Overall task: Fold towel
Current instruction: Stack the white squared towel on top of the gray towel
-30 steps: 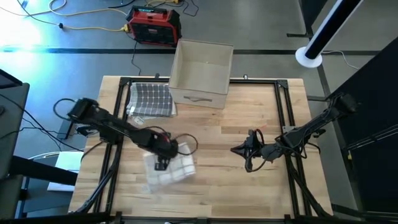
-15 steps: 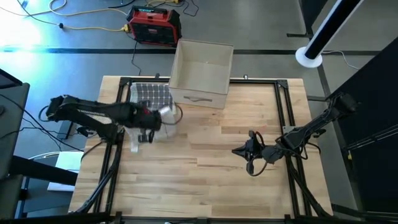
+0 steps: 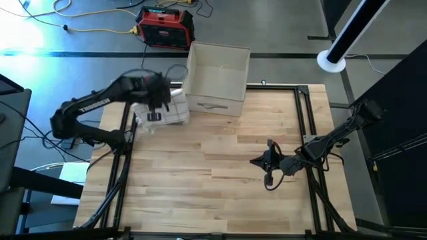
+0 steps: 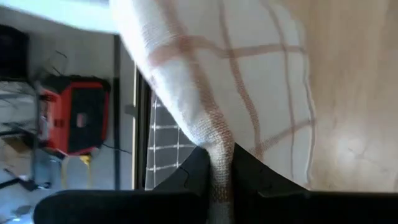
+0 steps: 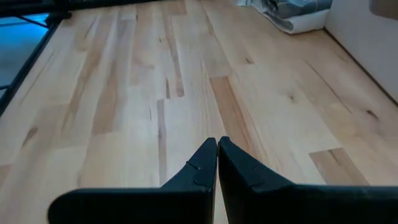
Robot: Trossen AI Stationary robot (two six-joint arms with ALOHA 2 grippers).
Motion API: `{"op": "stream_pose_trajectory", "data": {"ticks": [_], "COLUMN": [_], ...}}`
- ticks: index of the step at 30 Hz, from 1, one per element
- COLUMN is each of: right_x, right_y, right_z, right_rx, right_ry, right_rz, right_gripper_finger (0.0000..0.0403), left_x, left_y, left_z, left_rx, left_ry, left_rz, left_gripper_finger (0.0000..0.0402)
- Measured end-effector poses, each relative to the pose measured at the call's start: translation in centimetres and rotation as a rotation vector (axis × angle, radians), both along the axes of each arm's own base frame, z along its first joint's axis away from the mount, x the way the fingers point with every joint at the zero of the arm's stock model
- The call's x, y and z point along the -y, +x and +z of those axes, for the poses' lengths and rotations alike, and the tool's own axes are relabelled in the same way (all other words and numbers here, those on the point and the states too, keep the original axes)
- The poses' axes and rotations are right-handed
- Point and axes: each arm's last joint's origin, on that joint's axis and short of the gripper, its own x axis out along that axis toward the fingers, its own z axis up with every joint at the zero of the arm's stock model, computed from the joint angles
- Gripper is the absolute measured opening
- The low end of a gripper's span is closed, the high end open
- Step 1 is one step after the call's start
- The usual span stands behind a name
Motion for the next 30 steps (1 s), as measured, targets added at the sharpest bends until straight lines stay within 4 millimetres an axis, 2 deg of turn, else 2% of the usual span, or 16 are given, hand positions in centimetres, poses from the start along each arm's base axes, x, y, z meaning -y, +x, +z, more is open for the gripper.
{"op": "stream_pose_trajectory", "data": {"ticks": [4,8,12,17,23,30], "right_x": [0.1,0.2,0.4,0.4,0.4,0.4], "right_y": [-0.1,-0.2,-0.3,-0.3,-0.3,-0.2], "right_z": [-0.2,-0.4,-0.4,-0.4,-0.4,-0.3], "right_rx": [-0.016,-0.038,-0.028,-0.022,-0.018,-0.012], "right_ry": [0.007,0.012,-0.021,-0.028,-0.008,0.007], "right_rz": [-0.011,-0.026,-0.073,-0.089,-0.1,-0.11], "right_gripper_finger": [0.0,0.0,0.0,0.0,0.0,0.0], "left_x": [-3.0,-5.3,-7.5,-9.9,-11.8,-11.4], "left_y": [-1.2,-1.5,-0.7,1.0,2.1,1.6], "left_z": [-0.7,-2.1,-4.2,-6.4,-7.9,-7.3], "left_rx": [-0.047,-0.069,-0.14,-0.241,-0.26,-0.309], "left_ry": [-0.041,-0.144,-0.191,-0.078,0.034,0.123], "left_rz": [0.037,0.006,-0.04,-0.013,0.083,0.243], "left_gripper_finger": [0.0022,0.0022,0.0022,0.0025,0.0098,0.0183]}}
